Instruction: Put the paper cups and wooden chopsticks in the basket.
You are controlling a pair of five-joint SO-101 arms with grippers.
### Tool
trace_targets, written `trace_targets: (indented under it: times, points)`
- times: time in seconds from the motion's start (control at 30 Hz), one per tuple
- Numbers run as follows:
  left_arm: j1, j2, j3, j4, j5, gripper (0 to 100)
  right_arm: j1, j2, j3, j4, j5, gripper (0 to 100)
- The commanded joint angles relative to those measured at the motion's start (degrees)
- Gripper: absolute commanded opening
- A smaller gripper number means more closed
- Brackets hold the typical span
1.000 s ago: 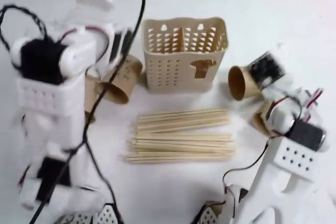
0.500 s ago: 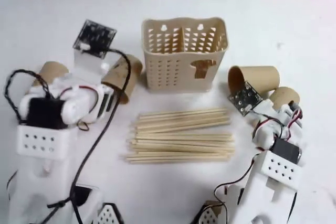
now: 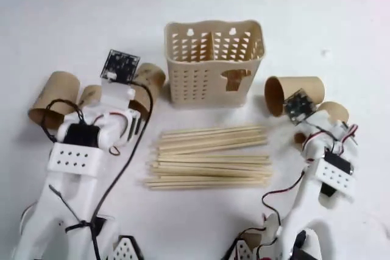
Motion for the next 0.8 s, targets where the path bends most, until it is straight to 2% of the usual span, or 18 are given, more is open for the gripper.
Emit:
trace_targets:
  times: [0.0,0.17,0.43,0.6,0.77]
  points:
    - [-0.1,-1.3,0.6,-3.6,0.8,16,3.1,1.0,-4.6,1.5,-7.3,2.0]
    - [0.0,-1.2,0.6,-3.8,0.8,16,5.7,1.0,-17.0,18.0,-13.3,1.7]
    - [0.0,-1.2,0.7,-3.8,0.8,16,4.4,1.4,-47.6,48.4,-30.6,1.7]
    - [0.0,-1.2,0.7,-3.6,0.8,16,-4.6,1.6,-67.4,60.5,-40.7,1.7]
    - [0.0,-1.3,1.4,-3.9,0.8,16,-18.8,1.9,-81.3,62.5,-51.5,1.7]
